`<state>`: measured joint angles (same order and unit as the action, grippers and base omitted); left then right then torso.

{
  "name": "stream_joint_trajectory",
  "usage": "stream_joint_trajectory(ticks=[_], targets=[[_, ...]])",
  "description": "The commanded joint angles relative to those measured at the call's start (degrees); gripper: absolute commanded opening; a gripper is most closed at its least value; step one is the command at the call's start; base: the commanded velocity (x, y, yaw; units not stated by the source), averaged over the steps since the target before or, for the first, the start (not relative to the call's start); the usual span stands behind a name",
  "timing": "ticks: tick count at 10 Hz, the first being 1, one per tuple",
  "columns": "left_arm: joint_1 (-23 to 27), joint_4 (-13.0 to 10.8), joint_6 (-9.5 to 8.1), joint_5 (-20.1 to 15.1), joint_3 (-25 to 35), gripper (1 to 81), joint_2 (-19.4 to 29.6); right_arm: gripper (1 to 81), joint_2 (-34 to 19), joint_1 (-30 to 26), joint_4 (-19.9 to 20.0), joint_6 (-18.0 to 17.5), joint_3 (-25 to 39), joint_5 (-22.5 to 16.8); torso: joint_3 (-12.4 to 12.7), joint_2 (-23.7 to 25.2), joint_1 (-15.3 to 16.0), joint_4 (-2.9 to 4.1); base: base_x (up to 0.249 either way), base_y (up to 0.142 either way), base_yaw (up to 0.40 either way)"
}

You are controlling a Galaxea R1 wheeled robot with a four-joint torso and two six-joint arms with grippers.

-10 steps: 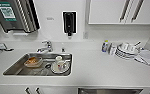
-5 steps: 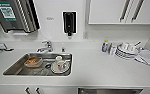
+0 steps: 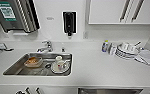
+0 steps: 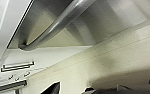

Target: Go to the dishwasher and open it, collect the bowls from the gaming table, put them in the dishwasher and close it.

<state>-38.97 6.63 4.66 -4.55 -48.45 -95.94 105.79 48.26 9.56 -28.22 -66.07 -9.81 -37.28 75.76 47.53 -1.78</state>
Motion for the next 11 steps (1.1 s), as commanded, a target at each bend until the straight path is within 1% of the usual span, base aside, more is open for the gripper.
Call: stream_joint_trajectory(ticks=[1,3,6,8,9,10,11], targets=[[4.9,-0.4,0.09,-1.4,1.3,81.1,0.6,81.1,-1.6,-9.2,0.5,-7.6,0.4,-6.8,0.0,0.0,0.0,0.0,0.0,0.0,0.0],[4.9,-0.9,0.18,-1.4,1.5,81.1,0.0,81.1,1.0,-10.2,0.5,-11.1,-1.8,-7.7,0.0,0.0,0.0,0.0,0.0,0.0,0.0],[5.1,-0.8,0.18,-1.3,2.1,81.1,-0.2,81.1,4.4,-10.9,0.6,-14.8,-4.7,-7.8,0.0,0.0,0.0,0.0,0.0,0.0,0.0],[5.4,-0.8,0.18,-1.4,2.4,81.1,-0.3,81.1,5.2,-12.3,0.5,-18.5,-3.9,-8.5,0.0,0.0,0.0,0.0,0.0,0.0,0.0],[5.4,-0.9,0.18,-1.4,2.4,81.1,-0.3,81.1,5.4,-13.5,0.3,-21.2,-3.8,-9.3,0.0,0.0,0.0,0.0,0.0,0.0,0.0],[5.4,-0.9,0.18,-1.4,2.5,81.1,-0.3,81.1,5.9,-14.6,0.1,-22.5,-3.5,-9.8,0.0,0.0,0.0,0.0,0.0,0.0,0.0],[5.4,-0.9,0.18,-1.4,2.5,81.1,-0.3,81.1,6.0,-15.8,0.2,-22.6,-3.3,-9.8,0.0,0.0,0.0,0.0,0.0,0.0,0.0]])
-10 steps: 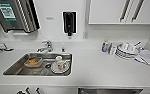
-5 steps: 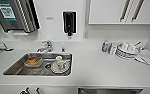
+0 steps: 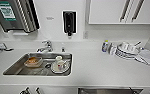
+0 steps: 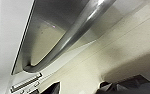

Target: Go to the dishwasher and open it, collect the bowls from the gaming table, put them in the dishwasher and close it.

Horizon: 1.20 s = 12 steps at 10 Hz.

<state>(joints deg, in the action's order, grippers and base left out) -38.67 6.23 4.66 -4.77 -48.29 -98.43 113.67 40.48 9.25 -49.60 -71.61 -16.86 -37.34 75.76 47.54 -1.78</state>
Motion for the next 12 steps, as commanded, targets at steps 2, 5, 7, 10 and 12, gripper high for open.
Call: stream_joint_trajectory(ticks=[2,5,7,10,12], targets=[[5.1,-0.5,0.27,-1.2,2.2,81.1,2.3,81.1,-1.7,-8.7,0.2,-1.6,1.7,-2.6,0.0,0.0,0.0,0.0,0.0,0.0,0.0],[5.1,-0.5,0.27,-1.2,2.2,81.1,2.0,81.1,-1.3,-8.5,-1.4,-1.5,-0.4,-1.5,0.0,0.0,0.0,0.0,0.0,0.0,0.0],[5.1,-0.5,0.18,-1.2,2.2,81.1,2.1,81.1,-1.3,-8.8,-2.9,-1.6,-1.8,-1.5,0.0,0.0,0.0,0.0,0.0,0.0,0.0],[5.1,-0.5,0.18,-1.2,2.3,81.1,1.9,81.1,0.5,-8.8,-3.7,-1.6,-4.2,-1.5,0.0,0.0,0.0,0.0,0.0,0.0,0.0],[5.1,-0.5,0.27,-1.2,2.2,81.1,2.1,81.1,4.7,-7.9,-3.7,-4.5,-8.0,-1.4,0.0,0.0,0.0,0.0,0.0,0.0,0.0]])
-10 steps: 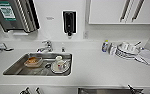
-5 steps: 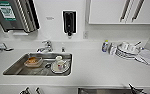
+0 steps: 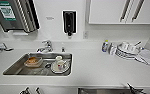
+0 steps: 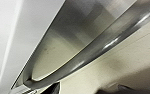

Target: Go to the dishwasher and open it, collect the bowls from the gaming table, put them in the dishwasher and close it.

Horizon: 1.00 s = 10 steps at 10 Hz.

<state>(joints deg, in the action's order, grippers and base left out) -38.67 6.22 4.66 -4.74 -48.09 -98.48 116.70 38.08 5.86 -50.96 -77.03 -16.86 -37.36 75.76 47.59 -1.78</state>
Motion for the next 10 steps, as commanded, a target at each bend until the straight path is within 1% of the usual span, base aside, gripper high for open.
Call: stream_joint_trajectory(ticks=[1,2,3,5,7,8,10], targets=[[5.1,-0.5,0.27,-1.2,2.0,81.1,2.2,81.1,3.1,-5.2,-0.3,-6.6,-4.3,-1.4,0.0,0.0,0.0,0.0,0.0,0.0,0.0],[5.1,-0.5,0.27,-1.2,2.0,81.1,2.3,81.1,4.4,-4.8,-0.3,-8.9,-5.8,-1.3,0.0,0.0,0.0,0.0,0.0,0.0,0.0],[5.1,-0.5,0.27,-1.2,2.1,81.1,2.4,81.1,5.5,-4.7,-0.2,-10.1,-7.1,-1.3,0.0,0.0,0.0,0.0,0.0,0.0,0.0],[5.0,-0.5,0.27,-1.2,2.0,81.1,2.2,81.1,5.3,-4.6,-0.2,-11.7,-7.7,-0.5,0.0,0.0,0.0,0.0,0.0,0.0,0.0],[4.9,-0.5,0.44,-1.5,2.0,81.1,1.9,81.1,5.3,-3.9,-0.4,-11.8,-8.5,-0.3,0.0,0.0,0.0,0.0,0.0,0.0,0.0],[4.9,-0.5,0.53,-2.2,2.0,81.1,1.7,81.1,5.4,-3.1,-0.5,-11.7,-9.2,-0.2,0.0,0.0,0.0,0.0,0.0,0.0,0.0],[4.9,-0.5,0.62,-2.3,2.0,81.1,1.6,81.1,4.8,-1.9,-1.3,-11.7,-9.8,0.8,0.0,0.0,0.0,0.0,0.0,0.0,0.0]])
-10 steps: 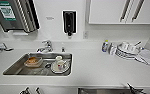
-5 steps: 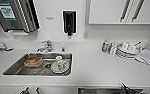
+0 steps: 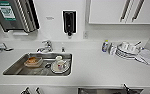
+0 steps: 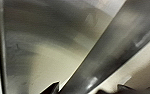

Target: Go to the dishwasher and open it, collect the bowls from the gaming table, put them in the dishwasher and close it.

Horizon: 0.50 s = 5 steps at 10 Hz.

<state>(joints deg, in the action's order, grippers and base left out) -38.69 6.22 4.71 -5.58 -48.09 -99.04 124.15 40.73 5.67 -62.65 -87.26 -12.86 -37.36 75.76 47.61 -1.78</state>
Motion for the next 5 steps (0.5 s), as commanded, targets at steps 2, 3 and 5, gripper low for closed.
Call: stream_joint_trajectory(ticks=[2,3,5], targets=[[4.9,-0.5,0.57,-1.4,2.0,81.1,2.1,81.1,-2.7,-3.2,-2.5,0.0,-0.4,-1.4,0.0,0.0,0.0,0.0,0.0,0.0,0.0],[4.9,-0.5,0.57,-1.4,2.0,81.1,2.0,81.1,-2.4,-3.0,-3.0,0.0,-0.4,-1.1,0.0,0.0,0.0,0.0,0.0,0.0,0.0],[4.9,-0.5,0.66,-1.4,1.8,81.1,1.9,81.1,-2.0,-2.6,-5.8,0.2,0.7,-1.9,0.0,0.0,0.0,0.0,0.0,0.0,0.0]])
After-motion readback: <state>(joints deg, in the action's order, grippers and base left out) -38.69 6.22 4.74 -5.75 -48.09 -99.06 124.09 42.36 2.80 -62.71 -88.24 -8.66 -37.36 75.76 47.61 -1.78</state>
